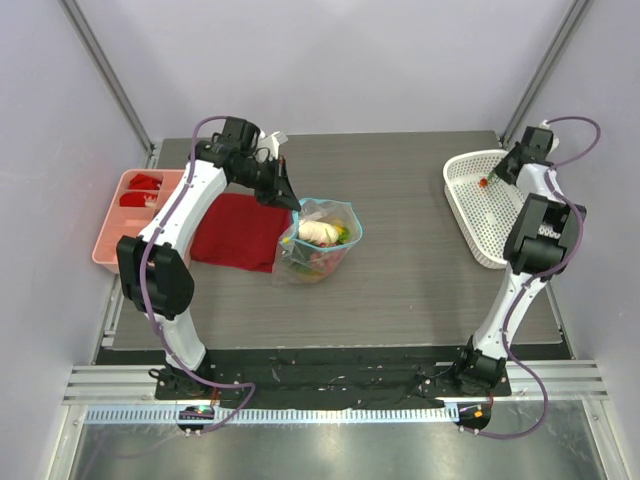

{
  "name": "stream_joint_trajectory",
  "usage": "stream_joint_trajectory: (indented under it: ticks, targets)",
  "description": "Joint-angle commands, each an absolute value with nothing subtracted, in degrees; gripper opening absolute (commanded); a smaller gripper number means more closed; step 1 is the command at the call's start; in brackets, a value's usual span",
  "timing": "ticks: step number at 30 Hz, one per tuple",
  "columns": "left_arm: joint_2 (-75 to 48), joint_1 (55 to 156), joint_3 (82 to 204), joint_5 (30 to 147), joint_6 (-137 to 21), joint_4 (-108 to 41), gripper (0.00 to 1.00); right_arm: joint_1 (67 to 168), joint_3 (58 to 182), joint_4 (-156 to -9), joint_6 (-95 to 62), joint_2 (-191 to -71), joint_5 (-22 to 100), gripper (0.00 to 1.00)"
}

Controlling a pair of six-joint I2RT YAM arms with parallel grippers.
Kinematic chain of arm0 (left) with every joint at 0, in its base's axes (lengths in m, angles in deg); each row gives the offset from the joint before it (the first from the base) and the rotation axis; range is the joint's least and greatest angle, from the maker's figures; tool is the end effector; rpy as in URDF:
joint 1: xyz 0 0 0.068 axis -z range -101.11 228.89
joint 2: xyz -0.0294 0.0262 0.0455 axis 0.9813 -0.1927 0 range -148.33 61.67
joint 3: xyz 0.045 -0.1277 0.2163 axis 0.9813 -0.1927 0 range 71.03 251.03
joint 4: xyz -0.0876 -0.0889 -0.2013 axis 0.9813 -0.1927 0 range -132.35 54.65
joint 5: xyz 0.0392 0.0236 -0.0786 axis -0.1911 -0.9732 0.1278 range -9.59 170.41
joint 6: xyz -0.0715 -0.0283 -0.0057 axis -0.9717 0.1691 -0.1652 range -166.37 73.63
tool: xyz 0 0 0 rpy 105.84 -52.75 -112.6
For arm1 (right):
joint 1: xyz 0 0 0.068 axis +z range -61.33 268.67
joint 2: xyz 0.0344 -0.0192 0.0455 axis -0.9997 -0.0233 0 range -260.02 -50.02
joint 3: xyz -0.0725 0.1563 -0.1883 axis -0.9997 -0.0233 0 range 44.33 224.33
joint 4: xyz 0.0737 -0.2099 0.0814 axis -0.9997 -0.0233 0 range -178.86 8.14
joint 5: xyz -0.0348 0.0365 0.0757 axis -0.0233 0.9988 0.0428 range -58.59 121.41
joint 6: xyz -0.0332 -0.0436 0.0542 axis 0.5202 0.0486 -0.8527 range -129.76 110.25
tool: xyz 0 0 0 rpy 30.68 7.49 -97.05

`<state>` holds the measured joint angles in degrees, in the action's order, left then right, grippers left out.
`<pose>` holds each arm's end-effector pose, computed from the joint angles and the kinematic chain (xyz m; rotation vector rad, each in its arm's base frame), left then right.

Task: Place the food in the zip-top bag and seal the zipper
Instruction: Pick up the fake fruit from the bin, then place the fake fruit in the zipper food storage bag.

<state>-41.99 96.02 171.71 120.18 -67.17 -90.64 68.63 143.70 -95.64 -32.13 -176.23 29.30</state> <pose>0.3364 -0.1476 0.2950 0.1851 2.6253 -1.1373 0.4626 -0.1713 0.1758 0.8424 2.1179 -0.0205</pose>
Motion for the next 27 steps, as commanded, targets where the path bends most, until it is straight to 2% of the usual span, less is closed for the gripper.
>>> stream_joint_trajectory:
  ticks: [1,5,14,20,27]
  targets:
    - [-40.99,95.68,172.63,121.37,-67.29,-90.37,0.01,67.92,142.86,-94.25,-31.64,-161.84,35.8,0.01]
    - [-40.55,95.59,172.46,121.28,-67.73,-89.93,0.01,67.92,142.15,-95.04,-30.24,-156.9,40.63,0.01]
    - [-39.5,95.68,171.49,121.1,-68.25,-89.4,0.02,72.13,140.58,-99.17,-29.8,-143.99,65.67,0.01]
    - [-38.8,95.77,171.22,120.84,-67.64,-89.49,0.02,85.39,135.49,-98.03,-25.5,-131.95,70.52,0.01]
    - [-38.79,95.77,171.66,120.57,-66.94,-90.37,0.02,104.9,129.85,-101.01,-11.99,-124.03,65.08,0.01]
